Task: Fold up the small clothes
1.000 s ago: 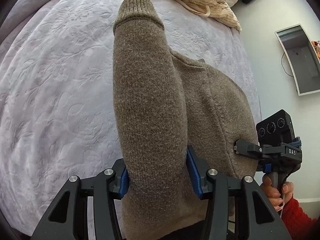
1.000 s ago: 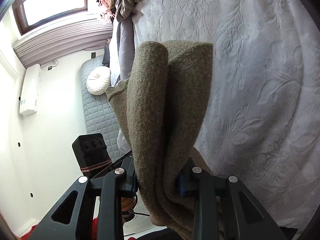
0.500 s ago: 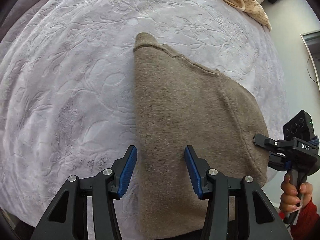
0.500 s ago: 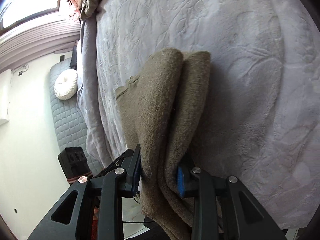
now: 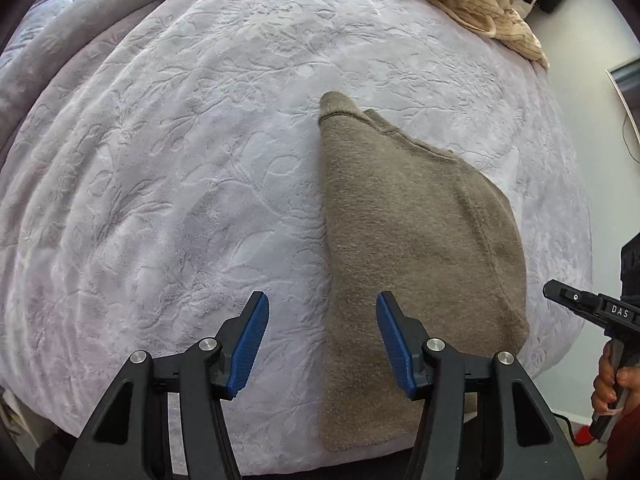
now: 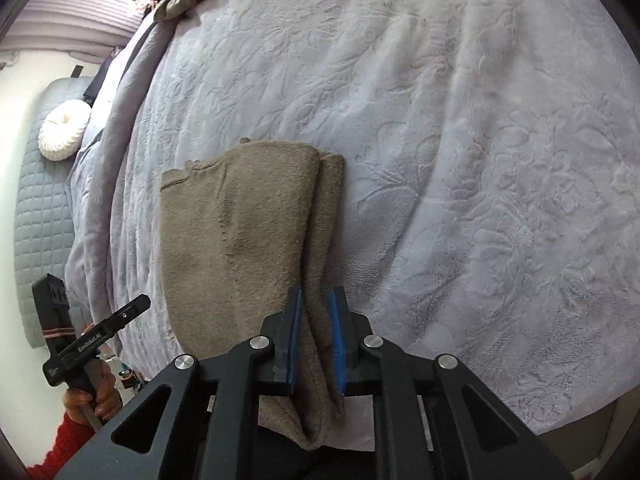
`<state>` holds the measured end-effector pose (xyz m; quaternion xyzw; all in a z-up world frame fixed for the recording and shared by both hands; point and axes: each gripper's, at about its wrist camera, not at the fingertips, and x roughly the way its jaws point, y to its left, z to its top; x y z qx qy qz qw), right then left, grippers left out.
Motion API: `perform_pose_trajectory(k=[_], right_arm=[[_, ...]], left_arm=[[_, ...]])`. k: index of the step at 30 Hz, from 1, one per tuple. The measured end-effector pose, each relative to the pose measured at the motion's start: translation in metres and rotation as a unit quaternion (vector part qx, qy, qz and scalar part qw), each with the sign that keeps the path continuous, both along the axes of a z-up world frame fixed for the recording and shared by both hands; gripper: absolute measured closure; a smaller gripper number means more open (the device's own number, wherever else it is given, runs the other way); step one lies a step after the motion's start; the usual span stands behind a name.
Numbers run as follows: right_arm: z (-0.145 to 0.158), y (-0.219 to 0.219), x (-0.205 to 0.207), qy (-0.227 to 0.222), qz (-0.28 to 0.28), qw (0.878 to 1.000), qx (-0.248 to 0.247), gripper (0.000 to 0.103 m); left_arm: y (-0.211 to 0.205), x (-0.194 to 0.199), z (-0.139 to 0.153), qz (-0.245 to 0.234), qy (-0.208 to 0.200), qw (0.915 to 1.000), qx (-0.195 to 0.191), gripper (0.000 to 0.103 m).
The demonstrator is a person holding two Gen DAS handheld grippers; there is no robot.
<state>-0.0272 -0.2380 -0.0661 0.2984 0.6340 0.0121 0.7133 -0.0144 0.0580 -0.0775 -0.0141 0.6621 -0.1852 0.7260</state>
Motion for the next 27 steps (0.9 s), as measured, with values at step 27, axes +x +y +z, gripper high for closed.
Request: perform_pose_trajectory(k=[27], right_arm=[[-0.042, 0.071, -0.024, 0.045, 0.161, 0.976, -0.138, 0.088]], left_arm=[[-0.062, -0.041, -0.021, -0.102, 0.015, 0.9946, 0.010, 0.046]])
